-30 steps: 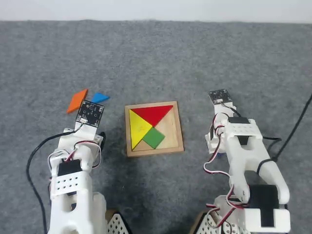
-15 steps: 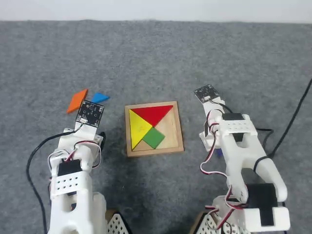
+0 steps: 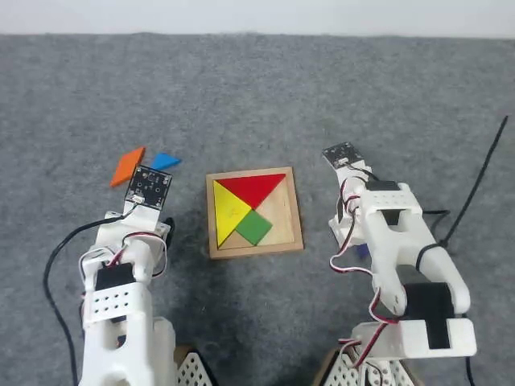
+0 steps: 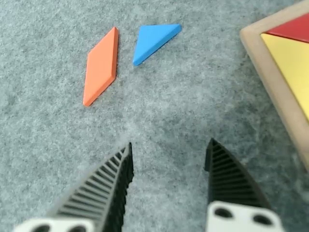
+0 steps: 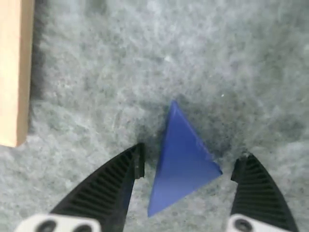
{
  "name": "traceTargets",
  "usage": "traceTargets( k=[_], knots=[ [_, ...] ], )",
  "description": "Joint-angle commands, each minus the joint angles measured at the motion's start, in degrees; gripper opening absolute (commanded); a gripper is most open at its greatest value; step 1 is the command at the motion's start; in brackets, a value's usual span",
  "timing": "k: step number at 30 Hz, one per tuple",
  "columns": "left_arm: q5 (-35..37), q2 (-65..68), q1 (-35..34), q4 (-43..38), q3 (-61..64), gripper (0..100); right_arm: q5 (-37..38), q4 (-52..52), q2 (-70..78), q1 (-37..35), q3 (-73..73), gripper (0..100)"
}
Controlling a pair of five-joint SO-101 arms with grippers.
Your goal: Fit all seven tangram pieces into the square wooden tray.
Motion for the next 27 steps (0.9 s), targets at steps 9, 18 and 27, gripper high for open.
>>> traceTargets(
  k=[9, 18, 27],
  knots=[
    [-0.5, -1.4, 0.2, -1.3, -0.5, 24, -1.1, 1.0, -0.2, 1.0, -2.8, 23.6],
    [-0.5, -1.4, 0.2, -1.3, -0.5, 24, -1.1, 1.0, 0.0, 1.0, -2.8, 23.4],
    [-0.5, -1.4, 0.2, -1.3, -0.5, 24, -2.1, 4.4, 0.1, 1.0, -2.6, 30.2]
  ],
)
